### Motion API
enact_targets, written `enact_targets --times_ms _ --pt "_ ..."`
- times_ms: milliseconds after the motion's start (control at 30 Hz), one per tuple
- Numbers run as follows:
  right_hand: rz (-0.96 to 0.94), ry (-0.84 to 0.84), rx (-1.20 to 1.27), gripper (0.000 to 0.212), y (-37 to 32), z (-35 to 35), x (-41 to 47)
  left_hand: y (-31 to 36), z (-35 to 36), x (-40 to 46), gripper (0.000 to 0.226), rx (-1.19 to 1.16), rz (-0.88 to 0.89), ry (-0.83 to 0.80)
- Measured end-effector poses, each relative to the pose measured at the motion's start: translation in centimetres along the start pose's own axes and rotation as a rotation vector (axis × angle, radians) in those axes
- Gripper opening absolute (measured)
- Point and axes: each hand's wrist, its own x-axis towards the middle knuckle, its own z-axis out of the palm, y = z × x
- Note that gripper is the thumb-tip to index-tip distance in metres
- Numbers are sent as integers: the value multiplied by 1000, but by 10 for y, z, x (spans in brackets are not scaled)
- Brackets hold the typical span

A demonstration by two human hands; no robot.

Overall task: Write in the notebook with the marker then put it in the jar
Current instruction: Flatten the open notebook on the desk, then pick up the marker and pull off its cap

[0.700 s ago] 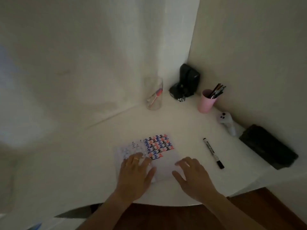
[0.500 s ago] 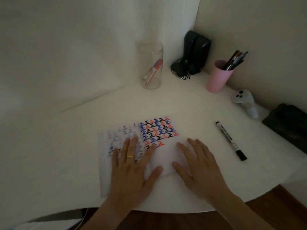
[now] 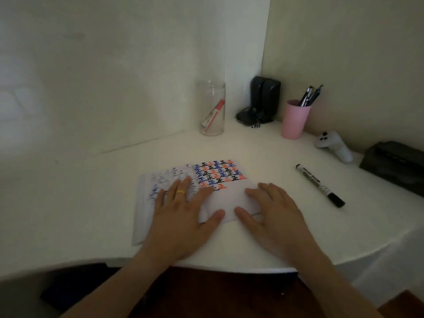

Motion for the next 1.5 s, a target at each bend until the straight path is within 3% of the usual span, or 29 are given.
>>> enact_targets --times_ms 133,367,533,667,767,867,1067,1233,1333,1400,1500 --pt "5 61 10 45 -2 -10 -11 2 -5 -10 58 5 -1 59" --pt "39 69 -38 32 -9 -21 -25 13 -26 -22 53 -37 -26 73" --pt "-4 31 -74 37 -6 -25 -18 6 -22 -20 55 -64 -33 11" --pt "71 163 -283 51 32 -36 -4 -3 -9 -12 67 -13 -38 -98" --pt "199 108 -414 56 64 -46 3 -6 -2 -7 69 6 -23 -79" --pt "201 45 -494 60 72 -49 8 -7 2 -3 70 29 -18 -51" --pt "21 66 -450 47 29 -44 31 -5 3 -1 71 36 -20 -96" --pt "-233 191 -323 56 -26 -30 59 -9 -21 26 52 15 -36 -386" --pt "-391 321 -360 57 -45 -22 79 -14 -31 52 49 91 4 -459" --pt "-473 394 -370 52 -52 -19 95 -20 -30 72 52 138 39 -442" --pt "-576 466 -263 47 -58 -16 118 -30 -25 103 49 140 97 -270"
